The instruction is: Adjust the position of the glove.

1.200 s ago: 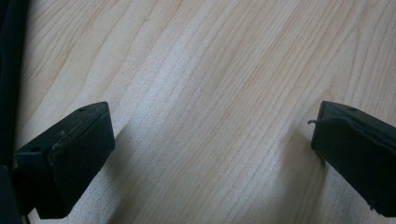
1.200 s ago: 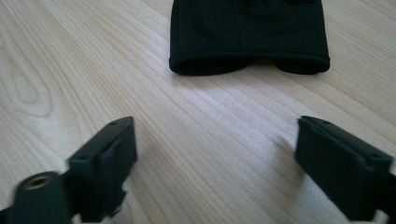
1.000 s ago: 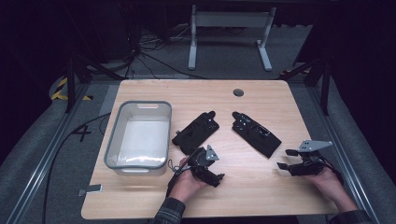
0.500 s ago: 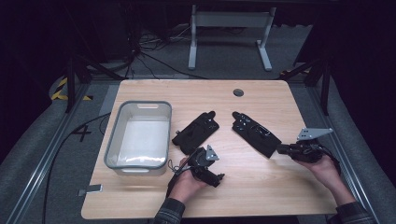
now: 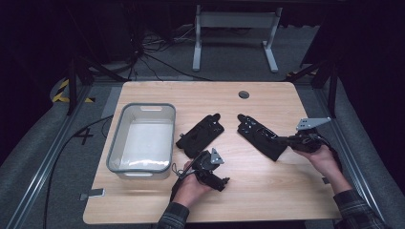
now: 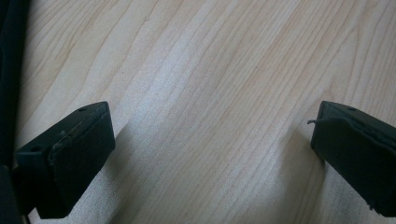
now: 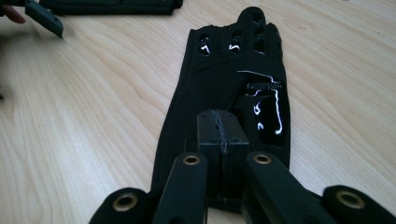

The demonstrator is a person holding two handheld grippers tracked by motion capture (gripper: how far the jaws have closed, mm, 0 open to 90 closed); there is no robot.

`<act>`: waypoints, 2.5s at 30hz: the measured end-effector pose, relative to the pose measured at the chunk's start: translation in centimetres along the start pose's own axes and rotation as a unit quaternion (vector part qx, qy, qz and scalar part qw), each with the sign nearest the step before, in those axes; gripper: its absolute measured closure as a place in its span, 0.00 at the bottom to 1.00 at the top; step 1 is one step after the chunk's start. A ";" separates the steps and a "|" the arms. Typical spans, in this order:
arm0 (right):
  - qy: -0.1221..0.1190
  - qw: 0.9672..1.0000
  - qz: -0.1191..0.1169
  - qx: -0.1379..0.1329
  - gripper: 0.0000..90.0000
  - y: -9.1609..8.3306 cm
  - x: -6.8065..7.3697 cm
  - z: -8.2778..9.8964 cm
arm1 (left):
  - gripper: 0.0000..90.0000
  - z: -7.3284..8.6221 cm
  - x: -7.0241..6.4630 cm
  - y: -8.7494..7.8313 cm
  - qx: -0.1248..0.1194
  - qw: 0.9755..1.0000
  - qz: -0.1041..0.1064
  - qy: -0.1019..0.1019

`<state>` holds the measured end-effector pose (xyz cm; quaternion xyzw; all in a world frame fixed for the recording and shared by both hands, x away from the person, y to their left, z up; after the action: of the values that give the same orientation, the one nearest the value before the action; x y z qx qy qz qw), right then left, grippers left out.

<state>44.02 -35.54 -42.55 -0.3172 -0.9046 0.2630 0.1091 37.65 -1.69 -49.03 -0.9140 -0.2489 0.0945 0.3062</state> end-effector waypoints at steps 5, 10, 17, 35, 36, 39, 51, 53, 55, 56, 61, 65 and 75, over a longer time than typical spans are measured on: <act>-0.002 1.000 -0.001 0.002 1.00 0.6 -0.6 -0.4 | 0.00 0.0 0.0 0.0 0.000 1.000 0.000 0.000; -0.002 1.000 0.004 0.004 1.00 1.2 -1.5 -0.7 | 0.00 0.0 0.0 0.0 0.000 1.000 0.001 0.000; -0.006 1.000 0.005 0.006 1.00 2.4 -2.8 -1.4 | 0.00 0.0 0.0 0.0 0.001 1.000 0.001 0.000; -0.008 0.998 0.020 0.051 1.00 6.1 -5.1 -0.5 | 0.00 0.0 0.1 0.0 0.001 1.000 0.002 0.001; -0.009 0.998 0.020 0.056 1.00 6.2 -5.1 -0.4 | 0.00 0.0 0.1 0.0 0.001 1.000 0.002 0.001; -0.010 0.998 0.023 0.060 1.00 6.4 -5.1 -0.2 | 0.00 0.0 0.1 0.0 0.000 1.000 0.003 0.002; -0.011 0.997 0.025 0.073 1.00 5.4 -4.5 0.3 | 0.00 0.0 0.1 0.0 0.000 1.000 0.004 0.002; -0.013 0.997 0.025 0.075 1.00 5.2 -4.2 0.4 | 0.00 0.0 0.1 0.1 0.000 1.000 0.003 0.003; -0.016 0.997 0.026 0.073 1.00 5.2 -4.0 0.4 | 0.00 0.0 0.1 0.0 0.000 1.000 0.003 0.002; -0.014 0.997 0.023 0.074 1.00 5.0 -3.9 0.5 | 0.00 0.0 0.1 0.0 0.000 1.000 0.004 0.003; -0.008 0.997 0.018 0.076 1.00 4.3 -3.4 1.0 | 0.00 0.0 0.1 0.0 0.000 1.000 0.003 0.002; -0.012 0.997 0.014 0.081 1.00 3.8 -2.7 1.3 | 0.00 0.0 0.1 0.1 0.000 1.000 0.003 0.002; -0.009 0.996 0.000 0.085 1.00 2.4 -1.2 2.3 | 0.00 0.0 0.1 0.0 0.000 1.000 0.003 0.002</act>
<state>45.31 -35.67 -45.82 -0.3042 -0.8802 0.3414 0.1271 37.77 -1.68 -49.04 -0.9150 -0.2454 0.0936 0.3064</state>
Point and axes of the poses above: each handheld gripper's, and its own axes: y roughly forward along the jaws, z roughly out of its underside, x roughly to its left, the point moved 2 cm from there along y, roughly forward along the jaws, and after that the axes turned 9 degrees about -x, right-handed, at the moved point
